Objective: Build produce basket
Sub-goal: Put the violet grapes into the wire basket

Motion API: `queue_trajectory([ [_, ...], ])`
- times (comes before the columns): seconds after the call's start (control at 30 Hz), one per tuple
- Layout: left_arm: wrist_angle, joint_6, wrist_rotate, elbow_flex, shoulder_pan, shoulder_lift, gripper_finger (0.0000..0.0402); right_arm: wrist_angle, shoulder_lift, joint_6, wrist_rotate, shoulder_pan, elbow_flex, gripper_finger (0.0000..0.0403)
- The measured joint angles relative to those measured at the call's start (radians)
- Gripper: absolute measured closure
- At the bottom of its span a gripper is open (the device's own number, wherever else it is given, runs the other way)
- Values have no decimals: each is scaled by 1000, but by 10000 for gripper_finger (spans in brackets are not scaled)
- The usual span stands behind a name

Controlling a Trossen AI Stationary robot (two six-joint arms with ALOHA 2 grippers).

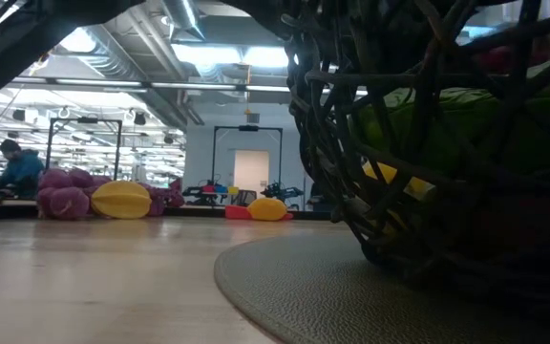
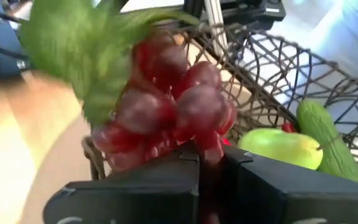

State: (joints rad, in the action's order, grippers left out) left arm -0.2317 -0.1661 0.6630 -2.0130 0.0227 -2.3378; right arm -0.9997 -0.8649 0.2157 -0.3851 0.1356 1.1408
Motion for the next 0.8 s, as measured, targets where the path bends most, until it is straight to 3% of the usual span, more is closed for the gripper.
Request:
queue_trajectory([
  [0.23, -1, 23, -62, 0, -6, -14, 401, 0, 0, 0, 0, 0, 0, 226],
  [0.43, -12, 45, -194, 0, -18, -12, 383, 0, 0, -1, 0, 0, 0, 226],
  [0.8, -8, 29, -209, 0, -35, -12, 335, -1, 0, -4, 0, 0, 0, 226],
])
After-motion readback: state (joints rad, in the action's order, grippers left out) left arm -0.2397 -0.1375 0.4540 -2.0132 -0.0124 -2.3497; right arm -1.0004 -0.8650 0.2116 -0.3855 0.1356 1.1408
